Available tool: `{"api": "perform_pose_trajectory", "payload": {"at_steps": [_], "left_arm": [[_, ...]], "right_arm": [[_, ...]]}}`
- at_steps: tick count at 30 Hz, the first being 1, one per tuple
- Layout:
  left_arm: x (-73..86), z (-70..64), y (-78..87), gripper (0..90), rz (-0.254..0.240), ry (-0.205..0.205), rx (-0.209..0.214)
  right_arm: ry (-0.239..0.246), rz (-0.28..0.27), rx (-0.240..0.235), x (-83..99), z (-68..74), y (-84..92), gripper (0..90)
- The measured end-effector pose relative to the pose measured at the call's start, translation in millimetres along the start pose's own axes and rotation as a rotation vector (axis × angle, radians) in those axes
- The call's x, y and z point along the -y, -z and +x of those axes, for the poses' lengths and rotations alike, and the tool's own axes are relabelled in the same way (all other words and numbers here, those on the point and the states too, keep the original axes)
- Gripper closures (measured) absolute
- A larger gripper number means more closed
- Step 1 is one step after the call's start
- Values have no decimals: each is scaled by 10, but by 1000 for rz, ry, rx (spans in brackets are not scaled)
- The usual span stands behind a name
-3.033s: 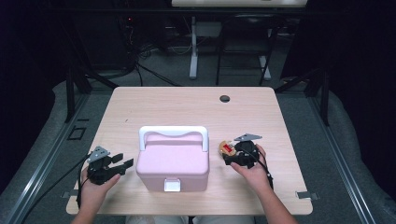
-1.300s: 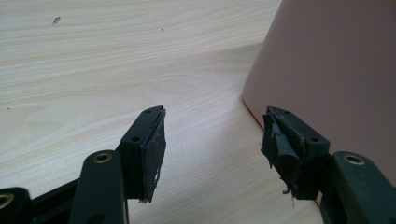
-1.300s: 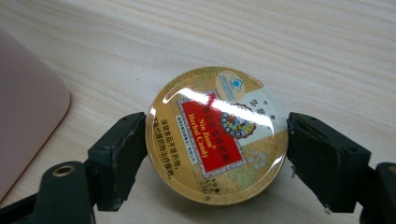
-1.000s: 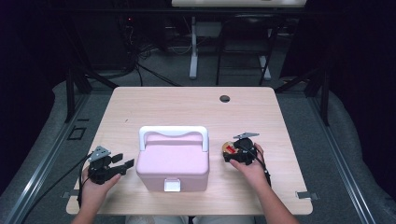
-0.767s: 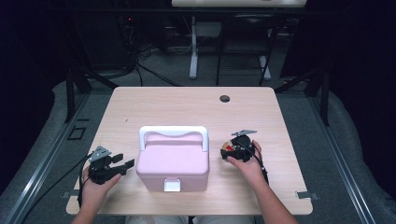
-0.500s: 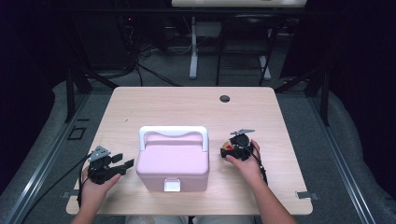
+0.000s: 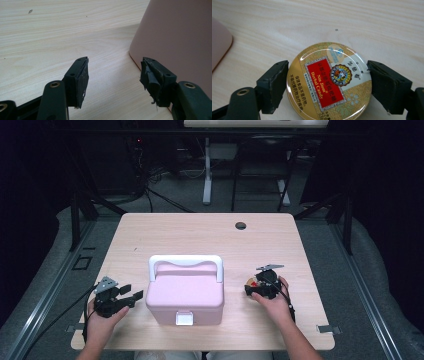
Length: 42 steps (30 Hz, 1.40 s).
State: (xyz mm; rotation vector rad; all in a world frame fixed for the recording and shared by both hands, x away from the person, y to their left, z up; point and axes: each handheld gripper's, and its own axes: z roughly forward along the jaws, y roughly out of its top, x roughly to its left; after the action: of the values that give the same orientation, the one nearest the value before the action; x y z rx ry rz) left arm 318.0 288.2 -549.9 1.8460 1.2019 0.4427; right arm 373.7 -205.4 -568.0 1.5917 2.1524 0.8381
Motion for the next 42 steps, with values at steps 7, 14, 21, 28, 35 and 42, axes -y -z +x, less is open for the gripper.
{"api": "perform_pose_trajectory", "payload": {"at_steps": [7, 14, 21, 28, 35, 42], "left_arm": [[2, -9, 1, 395, -4, -1, 6], [0, -17, 8, 395, -7, 3, 7], [-9, -49, 8, 395, -3, -3, 14], [-32, -76, 32, 397, -9, -1, 26], [-54, -123, 48, 405, -13, -8, 33], [-90, -187, 77, 416, -19, -24, 46]], "right_arm": [[12, 11, 9, 192, -96, 199, 196], [-19, 20, 19, 330, -201, 338, 196], [-50, 15, 25, 442, -278, 426, 187], [-31, -83, 32, 377, -213, 565, 146], [-7, -95, -24, 278, -14, 641, 147], [2, -120, -111, 117, 230, 688, 301]]}}
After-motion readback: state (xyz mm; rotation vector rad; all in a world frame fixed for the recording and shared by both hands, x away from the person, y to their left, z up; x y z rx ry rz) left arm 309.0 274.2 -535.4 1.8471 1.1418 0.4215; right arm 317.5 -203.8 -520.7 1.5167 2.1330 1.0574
